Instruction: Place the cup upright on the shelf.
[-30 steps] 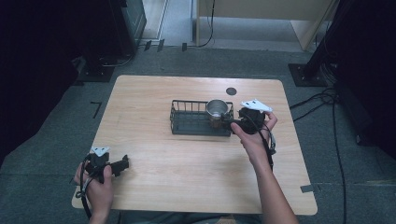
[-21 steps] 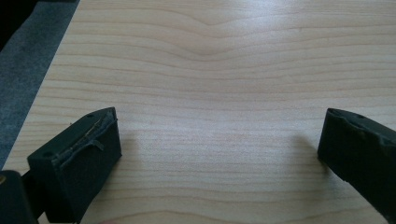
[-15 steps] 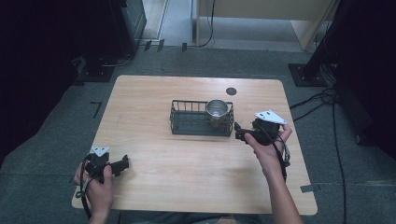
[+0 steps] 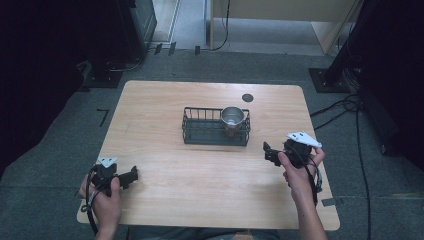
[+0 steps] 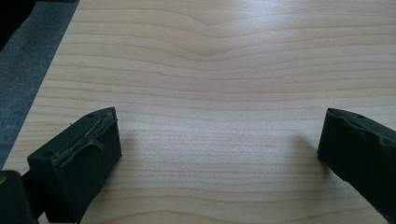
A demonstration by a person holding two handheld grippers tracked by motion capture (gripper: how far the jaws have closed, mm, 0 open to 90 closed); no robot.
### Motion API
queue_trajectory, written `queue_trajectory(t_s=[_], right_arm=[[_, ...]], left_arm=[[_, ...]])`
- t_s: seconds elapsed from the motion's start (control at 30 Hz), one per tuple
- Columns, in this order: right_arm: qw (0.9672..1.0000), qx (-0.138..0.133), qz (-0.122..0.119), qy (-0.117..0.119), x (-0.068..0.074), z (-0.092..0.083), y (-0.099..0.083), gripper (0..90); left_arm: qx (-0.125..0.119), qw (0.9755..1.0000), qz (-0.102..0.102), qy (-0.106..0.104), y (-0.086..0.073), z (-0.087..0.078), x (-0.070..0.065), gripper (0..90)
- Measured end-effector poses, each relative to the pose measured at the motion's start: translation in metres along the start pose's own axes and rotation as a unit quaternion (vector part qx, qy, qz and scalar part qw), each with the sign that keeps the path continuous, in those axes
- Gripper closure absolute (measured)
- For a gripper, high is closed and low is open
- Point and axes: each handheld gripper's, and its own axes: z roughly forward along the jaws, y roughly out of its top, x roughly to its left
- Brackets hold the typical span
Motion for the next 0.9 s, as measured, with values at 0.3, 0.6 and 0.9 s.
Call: queue_trajectory(t_s=[0.3,0.6,0.9], right_arm=[[0.9999,-0.002,0.004,-0.015,-0.017,-0.006,-0.022,0.0],[0.9989,0.013,0.021,-0.039,-0.038,-0.013,-0.045,0.0],[0.9976,0.025,0.029,-0.057,-0.056,-0.019,-0.065,0.0]], left_arm=[[0.000,1.0000,0.000,0.000,0.000,0.000,0.000,0.0],[0.000,1.0000,0.000,0.000,0.000,0.000,0.000,0.0],[0.000,1.0000,0.000,0.000,0.000,0.000,0.000,0.0]])
